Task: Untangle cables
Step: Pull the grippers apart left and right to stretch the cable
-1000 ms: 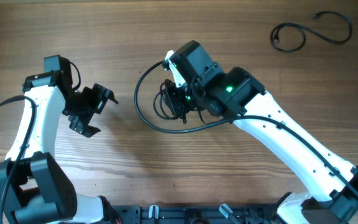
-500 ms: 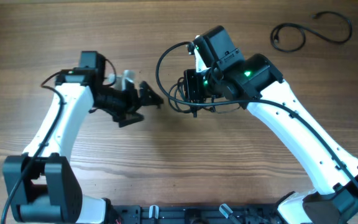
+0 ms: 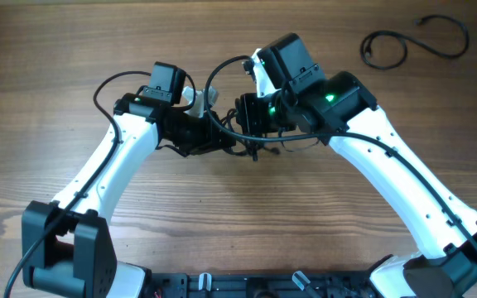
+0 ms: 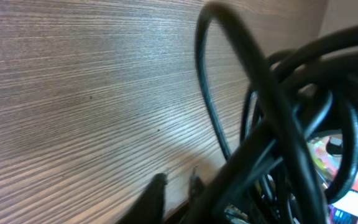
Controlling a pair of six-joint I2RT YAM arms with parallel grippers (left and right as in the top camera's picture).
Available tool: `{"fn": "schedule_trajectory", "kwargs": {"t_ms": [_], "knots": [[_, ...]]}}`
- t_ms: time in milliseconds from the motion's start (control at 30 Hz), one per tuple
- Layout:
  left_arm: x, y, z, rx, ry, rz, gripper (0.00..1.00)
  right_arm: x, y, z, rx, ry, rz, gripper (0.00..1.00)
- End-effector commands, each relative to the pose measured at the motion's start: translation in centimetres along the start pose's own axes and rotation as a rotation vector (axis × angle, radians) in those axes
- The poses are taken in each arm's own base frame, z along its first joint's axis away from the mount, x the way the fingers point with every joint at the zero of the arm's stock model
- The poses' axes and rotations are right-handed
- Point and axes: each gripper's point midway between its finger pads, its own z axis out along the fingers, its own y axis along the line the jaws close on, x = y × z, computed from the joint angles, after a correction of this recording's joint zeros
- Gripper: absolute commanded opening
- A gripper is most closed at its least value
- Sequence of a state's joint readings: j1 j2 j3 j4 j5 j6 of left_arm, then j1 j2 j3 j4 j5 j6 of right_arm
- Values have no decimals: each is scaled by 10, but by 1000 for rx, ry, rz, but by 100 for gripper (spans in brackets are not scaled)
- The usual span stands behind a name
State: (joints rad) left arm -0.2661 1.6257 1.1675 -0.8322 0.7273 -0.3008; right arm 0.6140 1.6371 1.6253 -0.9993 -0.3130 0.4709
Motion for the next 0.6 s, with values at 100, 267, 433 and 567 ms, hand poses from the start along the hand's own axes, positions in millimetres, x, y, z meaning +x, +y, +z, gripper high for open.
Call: {"fn": "schedule_trajectory", "kwargs": {"t_ms": [100, 267, 433, 567], "knots": [[-15, 72, -24, -402, -158, -221, 4, -7, -38, -9, 116, -18, 147, 4], [-16, 85, -32, -455, -181, -273, 4, -11, -106, -30, 367, -63, 248, 4], [-18, 104, -44, -567, -240, -337, 6, -3, -160, -60, 669, -118, 341, 4], [-19, 125, -61, -673, -306, -422, 8, 2, -180, -73, 748, -137, 418, 4]]}}
